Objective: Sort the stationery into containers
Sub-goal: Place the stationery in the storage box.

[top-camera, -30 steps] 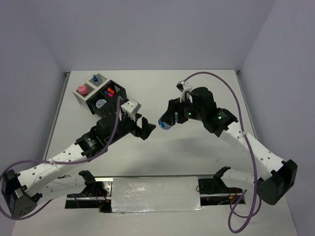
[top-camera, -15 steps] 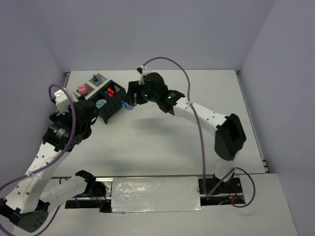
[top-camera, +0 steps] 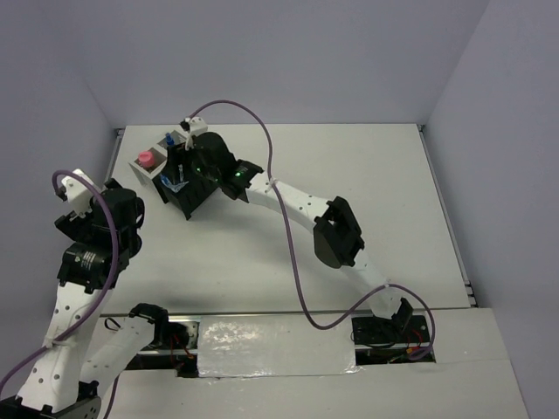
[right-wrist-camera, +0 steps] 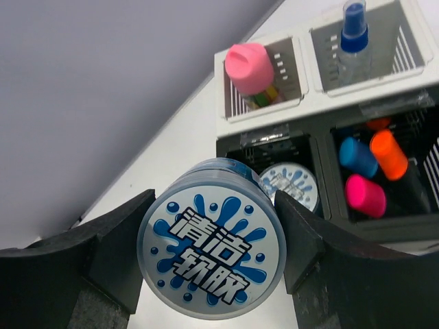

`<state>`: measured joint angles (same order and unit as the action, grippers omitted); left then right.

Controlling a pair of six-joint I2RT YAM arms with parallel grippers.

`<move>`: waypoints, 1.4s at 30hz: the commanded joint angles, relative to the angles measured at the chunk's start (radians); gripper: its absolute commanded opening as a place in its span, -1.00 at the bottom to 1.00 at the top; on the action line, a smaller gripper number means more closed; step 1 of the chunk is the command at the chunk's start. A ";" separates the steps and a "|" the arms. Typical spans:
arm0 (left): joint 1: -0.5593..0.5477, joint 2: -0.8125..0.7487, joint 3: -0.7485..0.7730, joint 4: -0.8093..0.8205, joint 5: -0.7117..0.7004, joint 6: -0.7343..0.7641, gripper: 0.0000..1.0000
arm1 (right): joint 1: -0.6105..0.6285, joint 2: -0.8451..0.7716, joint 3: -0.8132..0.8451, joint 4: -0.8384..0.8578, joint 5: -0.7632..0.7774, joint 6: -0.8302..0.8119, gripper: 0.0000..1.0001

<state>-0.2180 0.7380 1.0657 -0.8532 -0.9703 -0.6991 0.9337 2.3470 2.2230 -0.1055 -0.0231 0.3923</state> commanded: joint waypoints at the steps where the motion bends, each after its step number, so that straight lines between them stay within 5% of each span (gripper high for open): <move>1: 0.006 -0.005 -0.003 0.078 0.022 0.050 0.99 | 0.002 0.021 0.095 0.073 0.054 -0.047 -1.00; 21: 0.023 -0.019 -0.026 0.138 0.119 0.118 0.99 | -0.001 0.117 0.152 0.018 0.086 -0.139 -0.90; 27: 0.029 -0.014 -0.030 0.149 0.145 0.133 0.99 | 0.002 0.126 0.161 0.000 0.094 -0.144 0.10; 28: 0.031 -0.014 -0.032 0.152 0.148 0.139 0.99 | 0.002 0.127 0.167 -0.005 0.094 -0.142 0.54; 32: 0.034 -0.009 -0.032 0.157 0.156 0.144 0.99 | 0.004 0.124 0.181 -0.008 0.097 -0.148 0.99; 42: 0.046 0.000 -0.035 0.164 0.177 0.151 0.99 | 0.004 0.084 0.178 -0.020 0.100 -0.165 0.99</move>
<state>-0.1844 0.7361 1.0382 -0.7303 -0.8040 -0.5743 0.9337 2.4741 2.3623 -0.1356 0.0715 0.2481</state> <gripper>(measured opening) 0.993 0.994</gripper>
